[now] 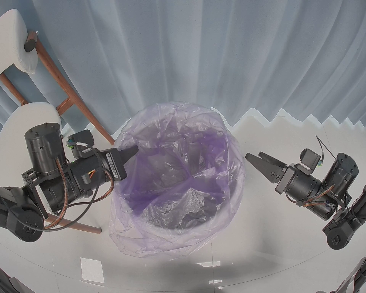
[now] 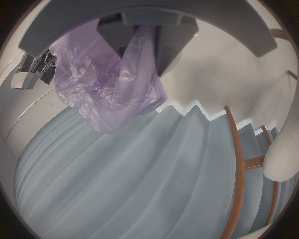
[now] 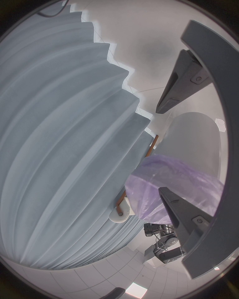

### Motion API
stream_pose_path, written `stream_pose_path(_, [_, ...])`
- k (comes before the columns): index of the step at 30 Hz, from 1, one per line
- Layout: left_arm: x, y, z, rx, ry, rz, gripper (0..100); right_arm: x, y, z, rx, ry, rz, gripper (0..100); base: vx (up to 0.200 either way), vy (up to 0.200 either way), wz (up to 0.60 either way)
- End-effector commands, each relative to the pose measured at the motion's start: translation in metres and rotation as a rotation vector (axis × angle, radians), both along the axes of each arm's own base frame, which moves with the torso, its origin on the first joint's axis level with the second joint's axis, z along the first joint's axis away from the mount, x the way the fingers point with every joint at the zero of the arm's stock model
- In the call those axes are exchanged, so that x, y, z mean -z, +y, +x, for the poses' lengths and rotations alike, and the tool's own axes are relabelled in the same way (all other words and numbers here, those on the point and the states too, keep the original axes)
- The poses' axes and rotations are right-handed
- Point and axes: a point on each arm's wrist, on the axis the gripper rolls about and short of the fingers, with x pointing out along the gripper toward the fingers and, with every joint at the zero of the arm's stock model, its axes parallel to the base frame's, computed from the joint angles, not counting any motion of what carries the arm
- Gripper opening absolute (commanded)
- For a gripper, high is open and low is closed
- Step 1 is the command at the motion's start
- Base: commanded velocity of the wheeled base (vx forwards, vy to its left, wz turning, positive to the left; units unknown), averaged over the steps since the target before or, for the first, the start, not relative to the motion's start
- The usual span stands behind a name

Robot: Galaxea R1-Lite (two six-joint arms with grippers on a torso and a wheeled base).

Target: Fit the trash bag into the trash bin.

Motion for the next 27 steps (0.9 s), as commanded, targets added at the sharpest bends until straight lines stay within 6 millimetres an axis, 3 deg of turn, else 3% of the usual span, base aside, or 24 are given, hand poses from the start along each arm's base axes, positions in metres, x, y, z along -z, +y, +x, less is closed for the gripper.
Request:
stream_pose_path(1, [-0.004, 0.001, -0.001, 0.000, -0.024, -0.018, 0, 0.002, 0.001, 0.001, -0.002, -0.001, 0.000, 100, 0.000, 0.000, 0.00])
stream_pose_path(12, [-0.008, 0.000, -0.004, 0.009, -0.051, -0.032, 0, 0.009, 0.008, 0.002, -0.023, 0.017, -0.012, 100, 0.000, 0.000, 0.00])
stream_pose_path(27, [-0.020, -0.002, -0.013, 0.029, -0.090, -0.062, 0, 0.040, 0.023, 0.012, -0.048, 0.056, -0.112, 100, 0.000, 0.000, 0.00])
